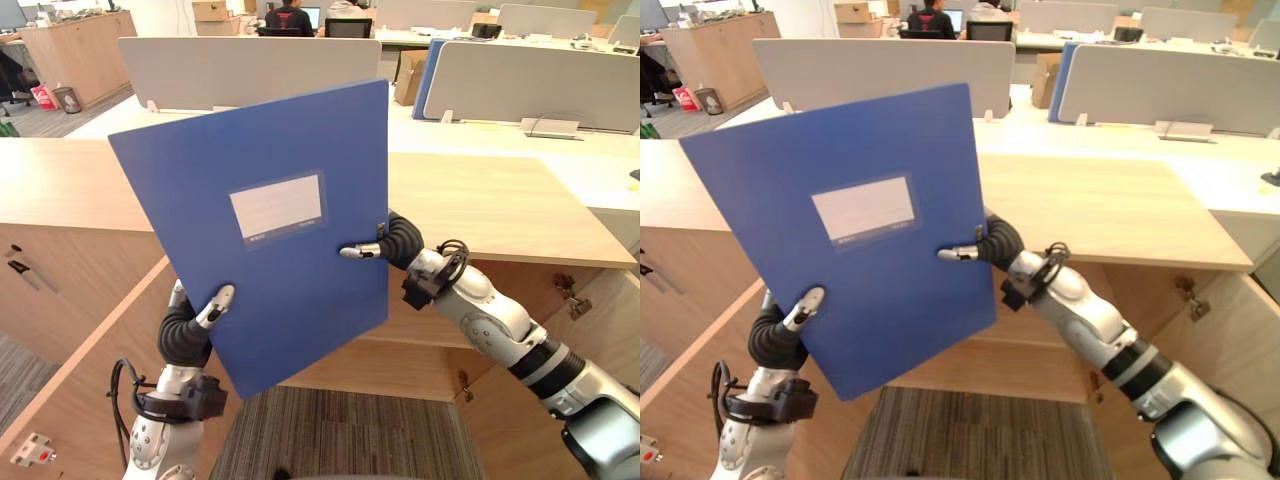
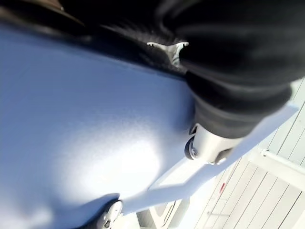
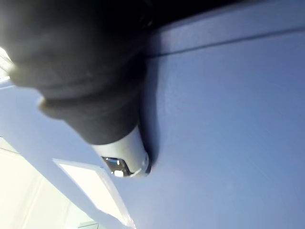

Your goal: Walk over to the cabinet, pick up the folder, carry it to the office cabinet, place the folder inside the office cabinet, then close the office cabinet door

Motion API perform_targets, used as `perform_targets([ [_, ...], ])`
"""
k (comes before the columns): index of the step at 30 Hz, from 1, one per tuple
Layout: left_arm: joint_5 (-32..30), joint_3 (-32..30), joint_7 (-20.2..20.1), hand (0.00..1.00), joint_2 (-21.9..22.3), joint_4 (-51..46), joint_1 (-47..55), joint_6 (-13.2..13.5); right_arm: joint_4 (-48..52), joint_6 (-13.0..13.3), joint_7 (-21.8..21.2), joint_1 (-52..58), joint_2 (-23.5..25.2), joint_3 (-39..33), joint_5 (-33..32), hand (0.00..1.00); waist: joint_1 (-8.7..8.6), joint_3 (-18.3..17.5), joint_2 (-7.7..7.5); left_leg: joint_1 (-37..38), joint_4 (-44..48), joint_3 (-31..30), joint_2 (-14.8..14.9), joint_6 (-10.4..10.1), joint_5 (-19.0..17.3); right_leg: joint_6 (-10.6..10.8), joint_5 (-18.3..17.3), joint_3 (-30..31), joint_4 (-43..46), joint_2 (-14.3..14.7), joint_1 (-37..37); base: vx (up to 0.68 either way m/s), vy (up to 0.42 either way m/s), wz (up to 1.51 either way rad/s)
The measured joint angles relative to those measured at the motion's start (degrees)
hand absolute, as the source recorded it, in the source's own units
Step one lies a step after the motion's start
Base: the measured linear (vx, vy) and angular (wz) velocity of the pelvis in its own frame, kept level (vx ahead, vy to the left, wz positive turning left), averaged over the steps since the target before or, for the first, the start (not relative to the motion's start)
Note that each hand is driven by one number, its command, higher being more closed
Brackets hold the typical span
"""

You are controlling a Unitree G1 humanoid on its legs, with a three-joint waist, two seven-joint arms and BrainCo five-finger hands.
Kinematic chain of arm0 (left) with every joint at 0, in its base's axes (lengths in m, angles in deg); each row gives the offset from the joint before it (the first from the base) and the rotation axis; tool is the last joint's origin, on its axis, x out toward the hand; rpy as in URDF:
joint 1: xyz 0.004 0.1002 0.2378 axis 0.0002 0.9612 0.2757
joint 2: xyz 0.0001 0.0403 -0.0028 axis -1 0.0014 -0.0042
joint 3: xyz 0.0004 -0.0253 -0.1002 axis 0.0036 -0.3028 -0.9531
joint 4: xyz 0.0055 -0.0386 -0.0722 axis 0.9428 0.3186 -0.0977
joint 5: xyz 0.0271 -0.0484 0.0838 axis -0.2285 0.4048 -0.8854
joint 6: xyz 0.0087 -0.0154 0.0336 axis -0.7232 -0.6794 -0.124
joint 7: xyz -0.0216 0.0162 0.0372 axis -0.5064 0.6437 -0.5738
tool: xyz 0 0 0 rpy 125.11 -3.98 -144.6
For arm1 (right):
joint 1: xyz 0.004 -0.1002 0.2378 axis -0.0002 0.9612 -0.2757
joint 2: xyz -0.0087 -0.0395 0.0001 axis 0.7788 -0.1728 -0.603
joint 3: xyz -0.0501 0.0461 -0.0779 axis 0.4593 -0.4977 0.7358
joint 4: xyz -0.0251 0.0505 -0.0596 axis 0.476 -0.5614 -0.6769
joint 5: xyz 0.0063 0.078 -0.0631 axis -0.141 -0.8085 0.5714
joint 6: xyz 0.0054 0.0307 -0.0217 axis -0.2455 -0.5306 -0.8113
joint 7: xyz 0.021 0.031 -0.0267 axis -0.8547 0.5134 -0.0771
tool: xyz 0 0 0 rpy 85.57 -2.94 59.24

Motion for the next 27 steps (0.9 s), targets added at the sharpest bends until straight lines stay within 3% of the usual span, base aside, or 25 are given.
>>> perform_targets([
  [6, 5.4, 1.8, -3.5, 0.0, -1.8, 0.6, 0.0, 0.0, 0.0, -0.1, -0.3, 0.0, -1.2, 0.9, -0.2, 1.0, 0.05, -0.2, 0.06, 0.0, 0.0, 0.0, 0.1, 0.0, 0.0, -0.1, 0.0, 0.0, 0.0, 0.1, 0.0, 0.0, 0.0, 0.0],
  [7, 8.1, 2.0, -5.8, 0.0, -2.9, 1.8, 0.0, -0.5, 0.0, -0.3, -0.3, 0.0, -1.4, 1.3, 0.0, 1.0, 0.03, -0.3, 0.08, 0.0, 0.0, 0.0, 0.1, 0.0, 0.0, -0.2, -0.1, 0.0, 0.0, 0.1, 0.0, 0.0, 0.0, 0.0],
  [11, 15.0, 5.0, -11.4, 0.0, -4.7, 8.0, -0.2, -2.2, -0.8, -3.2, -0.5, 0.3, -1.8, 2.3, 2.2, 1.0, 0.05, -0.4, 0.06, 0.0, 0.0, 0.0, 0.1, 0.0, 0.0, -0.2, -0.1, 0.0, 0.0, 0.1, -0.1, 0.0, 0.0, 0.0],
  [14, 17.3, 6.5, -13.2, 0.0, -4.8, 10.8, -0.2, -4.0, -1.0, -4.5, -0.5, 0.8, -2.4, 3.1, 2.8, 1.0, 0.04, -0.4, 0.05, 0.0, 0.0, 0.0, 0.1, 0.0, 0.1, -0.2, -0.1, 0.0, 0.0, 0.1, -0.1, 0.0, 0.0, 0.0],
  [27, 17.6, 11.3, -17.9, 0.0, -3.5, 25.9, -1.3, -11.6, -1.5, -7.0, -3.0, 5.1, -1.7, 0.9, 11.9, 1.0, -0.3, -1.4, 0.01, -1.0, -0.3, -0.1, 0.7, 0.0, 0.5, -0.3, -0.2, 0.1, 0.9, 0.2, -1.6, -0.01, -0.004, 0.0],
])
